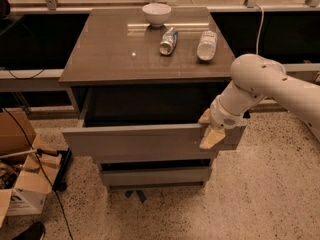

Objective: Open top drawer

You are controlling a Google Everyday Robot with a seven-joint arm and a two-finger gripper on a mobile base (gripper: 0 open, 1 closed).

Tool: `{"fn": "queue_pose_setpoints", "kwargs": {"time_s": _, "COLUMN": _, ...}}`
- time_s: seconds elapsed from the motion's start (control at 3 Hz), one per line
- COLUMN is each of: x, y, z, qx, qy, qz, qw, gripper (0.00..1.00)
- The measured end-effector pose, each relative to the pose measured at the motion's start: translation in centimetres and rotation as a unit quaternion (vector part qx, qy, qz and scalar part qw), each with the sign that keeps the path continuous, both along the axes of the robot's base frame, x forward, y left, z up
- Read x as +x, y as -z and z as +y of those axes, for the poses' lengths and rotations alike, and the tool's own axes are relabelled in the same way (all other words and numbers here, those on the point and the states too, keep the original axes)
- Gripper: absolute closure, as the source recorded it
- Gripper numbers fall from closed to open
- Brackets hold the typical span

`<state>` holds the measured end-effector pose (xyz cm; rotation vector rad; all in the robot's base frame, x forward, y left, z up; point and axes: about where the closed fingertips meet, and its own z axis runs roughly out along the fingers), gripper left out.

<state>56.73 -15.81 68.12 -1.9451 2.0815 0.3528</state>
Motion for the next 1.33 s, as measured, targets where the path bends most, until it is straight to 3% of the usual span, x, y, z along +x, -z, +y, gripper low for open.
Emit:
{"fn": "queue_pose_setpoints", "kwargs": {"time_s": 0.33, "x": -0.6, "y": 0.1, "z": -0.5, "qx": 0.023, "qy": -0.035, "qz": 0.004, "qw": 0.9991, "gripper": 0.81}}
{"fn": "queue_pose_setpoints", "kwargs": {"time_s": 0.67, "x": -1.2, "y": 0.2, "z": -1.1, "qx": 0.028, "qy": -0.032, "qz": 0.010, "qw": 0.9990, "gripper": 1.00}}
{"fn": "queue_pose_setpoints", "kwargs": {"time_s": 1.0, "x": -3.9, "y": 0.1, "z": -3.0, "qx": 0.030, "qy": 0.004, "qz": 0.025, "qw": 0.9992, "gripper": 1.00}}
{"fn": "queue_pose_setpoints", "kwargs": {"time_s": 1.33, "x": -3.8, "y": 0.1, "z": -2.9, "qx": 0.030, "qy": 0.004, "qz": 0.025, "qw": 0.9992, "gripper": 1.00}}
